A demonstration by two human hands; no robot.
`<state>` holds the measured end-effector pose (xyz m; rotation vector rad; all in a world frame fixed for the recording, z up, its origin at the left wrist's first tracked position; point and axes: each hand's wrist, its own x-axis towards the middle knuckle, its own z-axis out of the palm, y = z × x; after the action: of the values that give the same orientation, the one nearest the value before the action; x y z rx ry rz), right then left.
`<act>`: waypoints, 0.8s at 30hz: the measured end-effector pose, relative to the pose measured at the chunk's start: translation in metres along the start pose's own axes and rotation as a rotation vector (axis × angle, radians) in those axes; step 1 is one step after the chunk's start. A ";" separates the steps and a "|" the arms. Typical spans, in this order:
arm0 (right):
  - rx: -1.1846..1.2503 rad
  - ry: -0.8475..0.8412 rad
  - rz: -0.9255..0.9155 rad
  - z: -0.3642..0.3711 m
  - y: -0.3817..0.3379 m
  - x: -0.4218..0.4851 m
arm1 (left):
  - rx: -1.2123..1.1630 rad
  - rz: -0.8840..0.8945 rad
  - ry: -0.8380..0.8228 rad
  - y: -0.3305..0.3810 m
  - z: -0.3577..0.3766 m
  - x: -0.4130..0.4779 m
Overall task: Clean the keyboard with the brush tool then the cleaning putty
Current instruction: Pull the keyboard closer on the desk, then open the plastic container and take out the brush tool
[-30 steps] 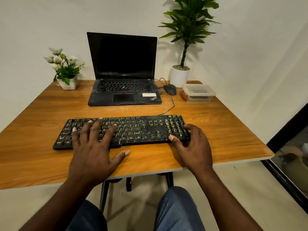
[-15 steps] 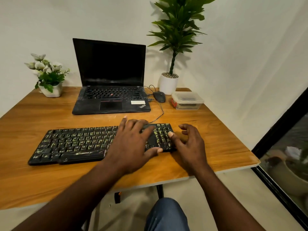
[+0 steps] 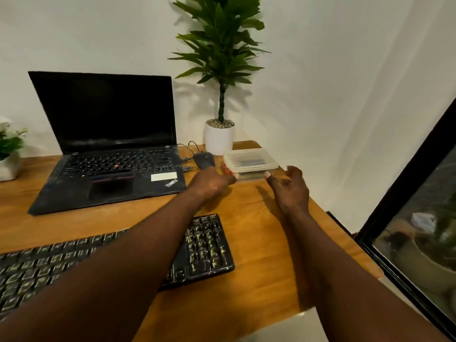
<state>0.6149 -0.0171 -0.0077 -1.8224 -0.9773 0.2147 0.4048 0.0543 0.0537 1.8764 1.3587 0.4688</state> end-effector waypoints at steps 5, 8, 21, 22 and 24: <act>-0.020 -0.063 -0.010 0.008 0.010 0.028 | -0.298 -0.036 -0.055 0.011 0.008 0.041; -0.055 -0.110 -0.087 0.010 0.007 0.030 | -0.304 0.024 -0.069 0.015 0.017 0.042; -0.042 0.016 -0.078 -0.041 0.010 -0.058 | 0.201 0.178 -0.147 0.025 0.031 -0.036; -0.041 0.024 -0.069 -0.049 0.013 -0.070 | 0.261 0.227 -0.115 0.025 0.036 -0.050; -0.050 0.049 -0.053 -0.065 0.015 -0.091 | 0.332 0.280 -0.034 0.026 0.050 -0.081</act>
<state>0.5980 -0.1286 -0.0149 -1.8363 -1.0037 0.1133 0.4255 -0.0422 0.0519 2.3539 1.2116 0.3619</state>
